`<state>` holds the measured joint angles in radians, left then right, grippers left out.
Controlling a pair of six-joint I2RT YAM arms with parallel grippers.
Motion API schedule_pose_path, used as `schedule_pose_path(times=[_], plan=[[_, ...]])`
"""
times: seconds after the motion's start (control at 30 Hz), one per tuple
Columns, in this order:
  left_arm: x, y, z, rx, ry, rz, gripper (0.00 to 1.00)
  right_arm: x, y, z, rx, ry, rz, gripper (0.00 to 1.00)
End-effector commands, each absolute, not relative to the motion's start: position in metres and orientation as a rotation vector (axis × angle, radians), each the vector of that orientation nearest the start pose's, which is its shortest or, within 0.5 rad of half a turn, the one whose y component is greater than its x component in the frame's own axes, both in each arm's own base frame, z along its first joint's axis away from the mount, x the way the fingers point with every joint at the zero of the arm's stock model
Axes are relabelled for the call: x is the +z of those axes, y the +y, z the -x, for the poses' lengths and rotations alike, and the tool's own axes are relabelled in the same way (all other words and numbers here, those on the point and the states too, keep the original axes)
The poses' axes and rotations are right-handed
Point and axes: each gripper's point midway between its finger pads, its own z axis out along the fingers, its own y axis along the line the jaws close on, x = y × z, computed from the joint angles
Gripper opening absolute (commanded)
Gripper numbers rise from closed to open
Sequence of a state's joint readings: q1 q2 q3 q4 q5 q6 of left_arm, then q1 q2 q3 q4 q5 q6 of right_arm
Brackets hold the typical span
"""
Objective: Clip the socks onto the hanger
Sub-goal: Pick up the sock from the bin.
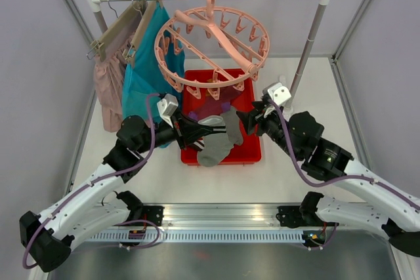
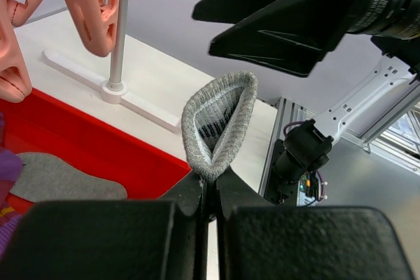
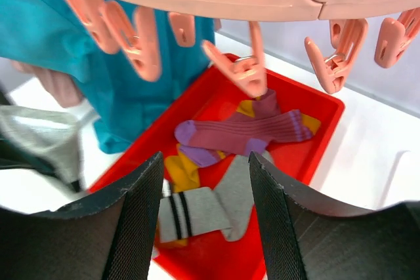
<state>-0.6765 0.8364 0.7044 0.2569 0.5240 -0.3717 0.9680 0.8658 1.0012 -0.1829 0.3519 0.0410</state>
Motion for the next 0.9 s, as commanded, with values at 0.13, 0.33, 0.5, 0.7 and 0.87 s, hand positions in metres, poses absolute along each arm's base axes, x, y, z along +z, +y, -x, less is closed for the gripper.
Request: schedule_pose_path(times=[0.13,0.33,0.5,0.7,0.87], plan=[[0.343,-0.268,-0.181,-1.150,1.378,-0.700,0.02,0.358,0.222,-0.265,0.448,1.506,0.509,0.61],[0.341,-0.267,-0.179,-1.147,1.385,-0.710,0.02,0.358,0.227,-0.277,0.481,1.476,0.538,0.61],[0.340,-0.266,-0.177,-1.141,1.388,-0.717,0.02,0.363,0.235,-0.281,0.497,1.436,0.549,0.62],[0.339,-0.264,-0.177,-1.133,1.394,-0.718,0.02,0.372,0.240,-0.288,0.492,1.391,0.544,0.63],[0.336,-0.263,-0.176,-1.131,1.404,-0.721,0.02,0.384,0.243,-0.293,0.489,1.364,0.535,0.65]])
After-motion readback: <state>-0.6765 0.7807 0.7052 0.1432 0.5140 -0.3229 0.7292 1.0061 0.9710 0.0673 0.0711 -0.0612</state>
